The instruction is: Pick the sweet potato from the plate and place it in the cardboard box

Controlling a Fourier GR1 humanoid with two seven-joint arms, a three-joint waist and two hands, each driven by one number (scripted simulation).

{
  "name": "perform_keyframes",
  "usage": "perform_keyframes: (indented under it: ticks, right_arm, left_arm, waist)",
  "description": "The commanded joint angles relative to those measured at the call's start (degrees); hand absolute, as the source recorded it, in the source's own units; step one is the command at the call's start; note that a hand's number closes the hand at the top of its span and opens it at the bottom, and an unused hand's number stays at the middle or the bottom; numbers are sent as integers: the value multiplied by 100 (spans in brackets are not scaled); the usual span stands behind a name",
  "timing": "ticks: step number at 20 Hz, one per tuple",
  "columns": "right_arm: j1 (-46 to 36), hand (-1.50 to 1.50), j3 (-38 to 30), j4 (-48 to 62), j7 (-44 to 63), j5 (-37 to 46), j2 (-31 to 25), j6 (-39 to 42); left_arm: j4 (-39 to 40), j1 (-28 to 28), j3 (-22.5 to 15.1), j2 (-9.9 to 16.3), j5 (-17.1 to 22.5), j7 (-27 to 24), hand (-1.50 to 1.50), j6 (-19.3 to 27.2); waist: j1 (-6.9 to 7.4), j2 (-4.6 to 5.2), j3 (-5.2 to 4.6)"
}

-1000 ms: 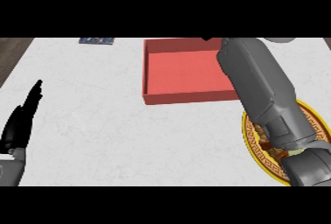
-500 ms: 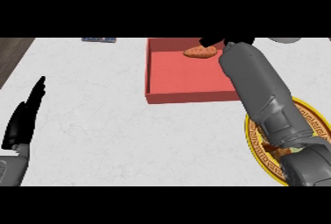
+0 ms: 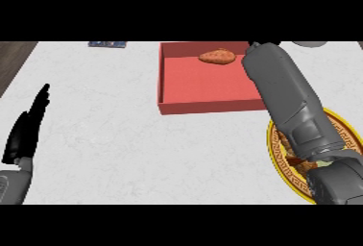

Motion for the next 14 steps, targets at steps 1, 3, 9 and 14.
perform_keyframes:
  ticks: [1,3,9,14]
  right_arm:
    - [58,-150,-259,-336,-468,-306,44,-565]
    - [272,-150,-504,-531,-964,-661,-267,-370]
    - [1160,-150,-342,-1855,-1119,-1061,73,-116]
    - [2163,-150,-82,-3181,-376,-975,-185,333]
  left_arm:
    - [-42,208,21,-100,26,-113,0,7]
    - [-321,527,56,-37,30,-107,0,4]
    - [147,504,417,118,67,-241,0,-100]
    - [-302,710,424,61,38,48,0,-35]
  waist:
    - [-110,-64,-1]
    - [-95,-75,5]
    - [-434,-187,-6]
    - [-520,-236,-6]
